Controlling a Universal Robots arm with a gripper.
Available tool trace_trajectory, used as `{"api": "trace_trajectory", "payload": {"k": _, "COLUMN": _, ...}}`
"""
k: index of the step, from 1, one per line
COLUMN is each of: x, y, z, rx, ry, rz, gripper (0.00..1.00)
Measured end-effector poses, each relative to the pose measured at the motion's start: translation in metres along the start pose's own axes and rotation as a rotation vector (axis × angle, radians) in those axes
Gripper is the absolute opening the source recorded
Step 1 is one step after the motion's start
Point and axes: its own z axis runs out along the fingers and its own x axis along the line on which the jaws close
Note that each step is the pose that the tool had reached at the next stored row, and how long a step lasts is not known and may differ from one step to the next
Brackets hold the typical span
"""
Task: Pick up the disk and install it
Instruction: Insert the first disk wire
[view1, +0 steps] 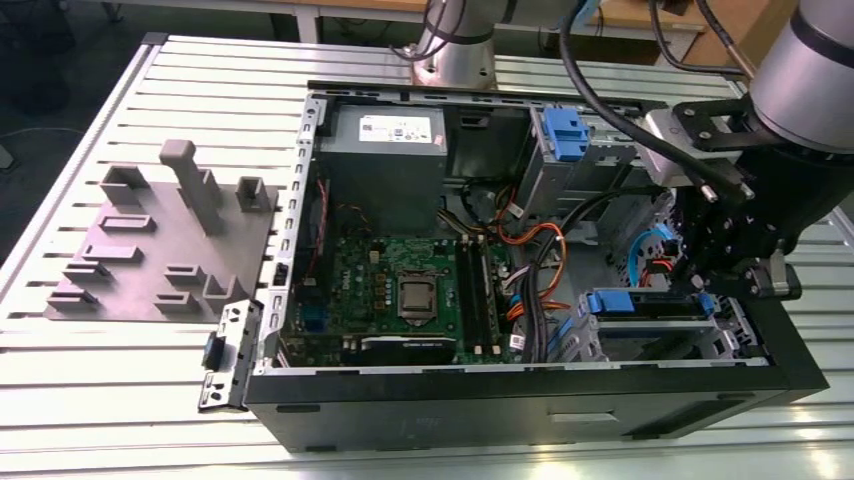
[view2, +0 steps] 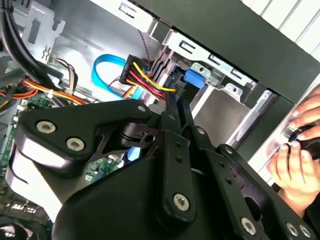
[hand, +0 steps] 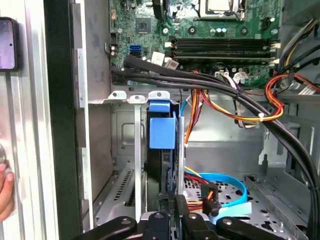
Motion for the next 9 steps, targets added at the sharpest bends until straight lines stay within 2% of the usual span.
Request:
{"api": "trace_trajectory", "payload": {"k": 3, "x": 0.0000, "y": 0.0038, "z": 0.0021, "rx": 0.0091, "ry": 0.0010, "rz": -0.001, "gripper": 0.16}}
{"api": "trace_trajectory", "payload": {"k": 6, "x": 0.0000, "y": 0.0067, "z": 0.0031, "rx": 0.0185, "ry": 0.0044, "rz": -0.002, "gripper": 0.16}}
{"api": "trace_trajectory", "payload": {"k": 7, "x": -0.0001, "y": 0.0069, "z": 0.0033, "rx": 0.0230, "ry": 0.0045, "rz": -0.002, "gripper": 0.16}}
{"api": "trace_trajectory", "payload": {"k": 9, "x": -0.0001, "y": 0.0076, "z": 0.0034, "rx": 0.0373, "ry": 0.0055, "rz": -0.004, "gripper": 0.16}}
